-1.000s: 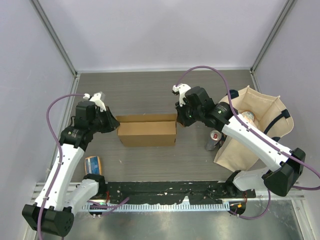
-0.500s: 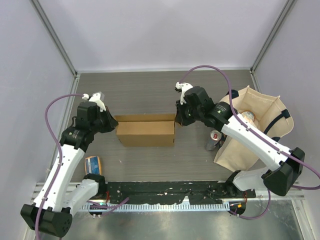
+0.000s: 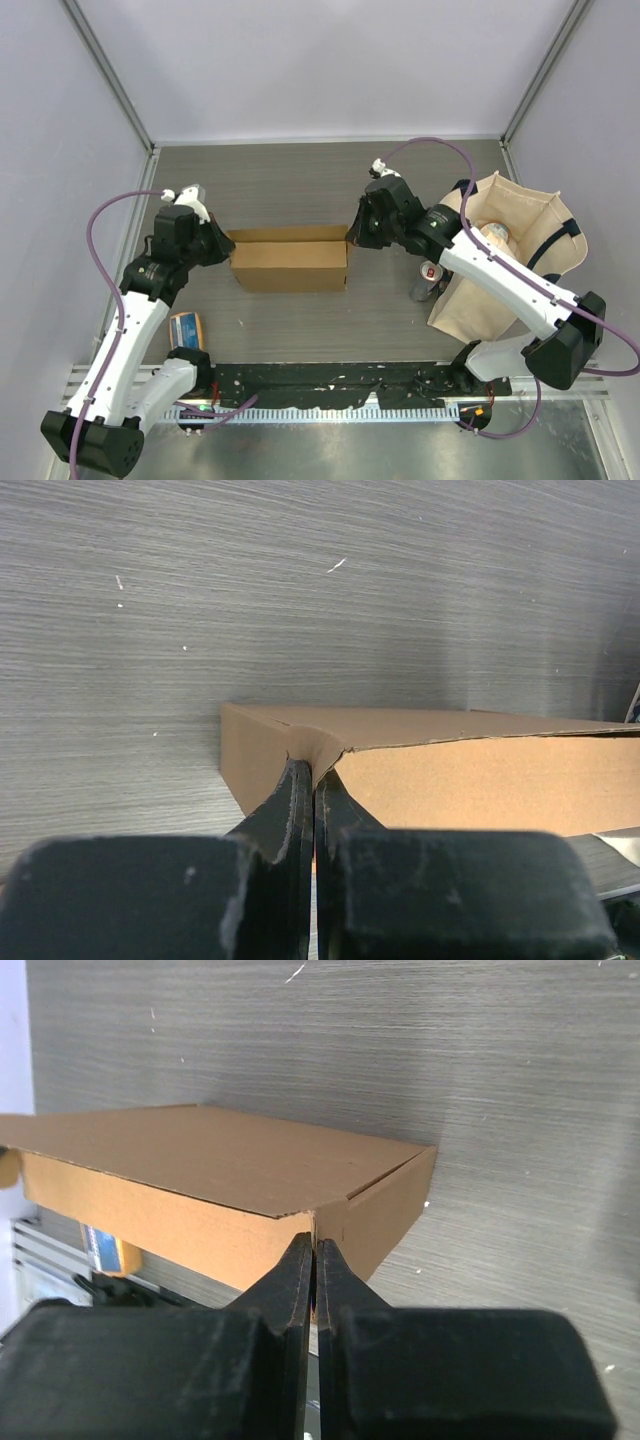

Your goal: Fold the paper box

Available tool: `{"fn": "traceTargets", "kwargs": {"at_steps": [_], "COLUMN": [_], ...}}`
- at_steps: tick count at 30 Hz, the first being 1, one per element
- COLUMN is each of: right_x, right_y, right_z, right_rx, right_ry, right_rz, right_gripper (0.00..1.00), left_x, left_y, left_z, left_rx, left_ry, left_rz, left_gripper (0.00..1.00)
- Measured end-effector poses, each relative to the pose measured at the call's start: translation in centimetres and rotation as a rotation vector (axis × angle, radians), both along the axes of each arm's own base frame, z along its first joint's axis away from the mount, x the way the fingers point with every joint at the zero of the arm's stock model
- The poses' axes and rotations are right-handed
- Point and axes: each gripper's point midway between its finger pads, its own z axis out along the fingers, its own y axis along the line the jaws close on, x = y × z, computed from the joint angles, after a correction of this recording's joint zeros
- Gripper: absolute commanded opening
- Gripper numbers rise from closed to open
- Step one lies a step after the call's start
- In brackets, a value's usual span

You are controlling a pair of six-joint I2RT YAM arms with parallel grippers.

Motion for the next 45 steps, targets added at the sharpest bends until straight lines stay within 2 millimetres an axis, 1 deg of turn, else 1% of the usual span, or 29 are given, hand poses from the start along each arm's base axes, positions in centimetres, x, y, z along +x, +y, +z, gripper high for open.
{"fn": "traceTargets", "kwargs": {"at_steps": [6,9,14,22,27,33,38,45], "right_x": [0.3,0.8,1.7,2.5,2.9,3.0,3.2,3.3], "right_y": [-0.1,-0.1,-0.1,-0.4,-0.4,-0.2,0.0,0.1], "right_z": [-0.1,-0.2,-0.4,-0.7,-0.9,-1.0,-1.7,-1.7], "right_rx": [0.124,0.155,0.178,0.132,0.069,0.069,0.101,0.098], "right_ry": [0.013,-0.004,-0.055,-0.216,-0.27,-0.287,-0.299,-0.307], "right_rz": [-0.154,-0.199,-0.226,-0.12,-0.06,-0.041,-0.046,-0.042], "right_gripper": [0.02,0.01,0.01,0.01,0.01,0.01,0.01,0.01], "left_x": [0.2,0.3,0.5,1.0,1.3,1.5,1.8,1.4], "left_y": [-0.1,-0.2,-0.2,-0.4,-0.5,-0.4,-0.3,0.0], "left_z": [0.0,0.0,0.0,0.0,-0.1,-0.2,-0.3,-0.2], "left_rx": [-0.006,-0.013,-0.02,-0.027,-0.03,-0.027,-0.035,-0.019], "left_ry": [-0.007,-0.011,-0.02,-0.04,-0.044,-0.042,-0.03,-0.005], "left_rz": [0.001,0.004,0.008,0.007,0.005,0.012,0.04,0.048], "left_gripper": [0.0,0.0,0.0,0.0,0.0,0.0,0.0,0.0]}}
